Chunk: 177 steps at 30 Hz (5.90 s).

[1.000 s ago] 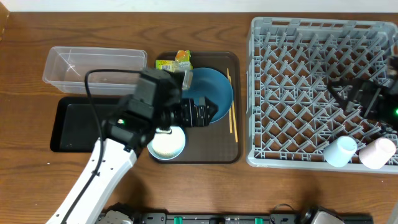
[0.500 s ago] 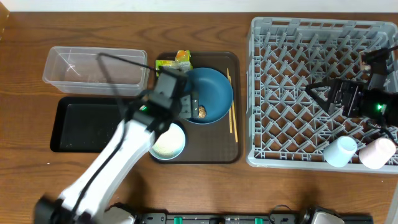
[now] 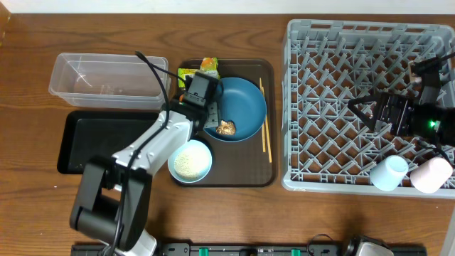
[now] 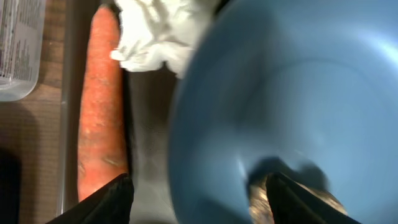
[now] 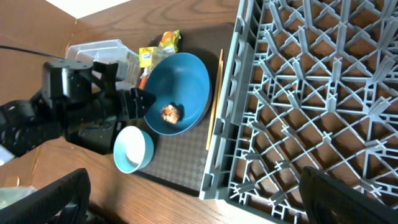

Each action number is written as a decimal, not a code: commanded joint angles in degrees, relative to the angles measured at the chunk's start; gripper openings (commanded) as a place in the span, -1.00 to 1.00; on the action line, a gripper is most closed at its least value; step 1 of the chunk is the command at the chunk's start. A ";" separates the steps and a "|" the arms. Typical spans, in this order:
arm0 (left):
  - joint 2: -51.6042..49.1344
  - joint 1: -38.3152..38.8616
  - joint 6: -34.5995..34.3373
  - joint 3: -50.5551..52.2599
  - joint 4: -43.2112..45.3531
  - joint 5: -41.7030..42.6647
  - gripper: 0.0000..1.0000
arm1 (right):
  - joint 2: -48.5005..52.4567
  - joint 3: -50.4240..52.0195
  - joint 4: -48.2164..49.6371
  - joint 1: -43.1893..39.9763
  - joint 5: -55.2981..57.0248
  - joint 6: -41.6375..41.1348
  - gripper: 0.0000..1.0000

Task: Sort waste into correct bins and load items into the dishwasher rack
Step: 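Grasp the blue pan rim with the left gripper, then tip the blue pan over the black tray to dump the scrap, then swing the blue pan toward the rack and hand it to right gripper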

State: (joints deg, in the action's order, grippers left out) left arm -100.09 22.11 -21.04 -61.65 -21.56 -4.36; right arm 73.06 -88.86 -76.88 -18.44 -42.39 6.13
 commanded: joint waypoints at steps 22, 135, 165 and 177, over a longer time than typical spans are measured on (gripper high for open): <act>-6.29 -3.78 2.89 -0.46 4.17 8.87 -0.72 | 0.02 0.04 0.17 0.96 1.25 0.81 0.99; 30.84 2.27 1.97 -19.17 -26.01 1.92 -0.88 | 0.00 0.04 0.76 3.91 -0.59 2.62 0.94; 27.87 8.15 1.05 -19.17 -16.46 20.83 -0.88 | 3.74 0.04 15.98 29.64 15.15 -9.29 -0.88; 30.36 6.25 1.97 -19.17 -16.50 19.74 0.96 | 2.21 0.04 14.38 26.53 62.25 -20.48 -0.98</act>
State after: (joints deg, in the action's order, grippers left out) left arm -72.29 29.58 -19.53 -80.38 -38.22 15.27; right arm 76.86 -88.71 -62.08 9.80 -5.80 -7.01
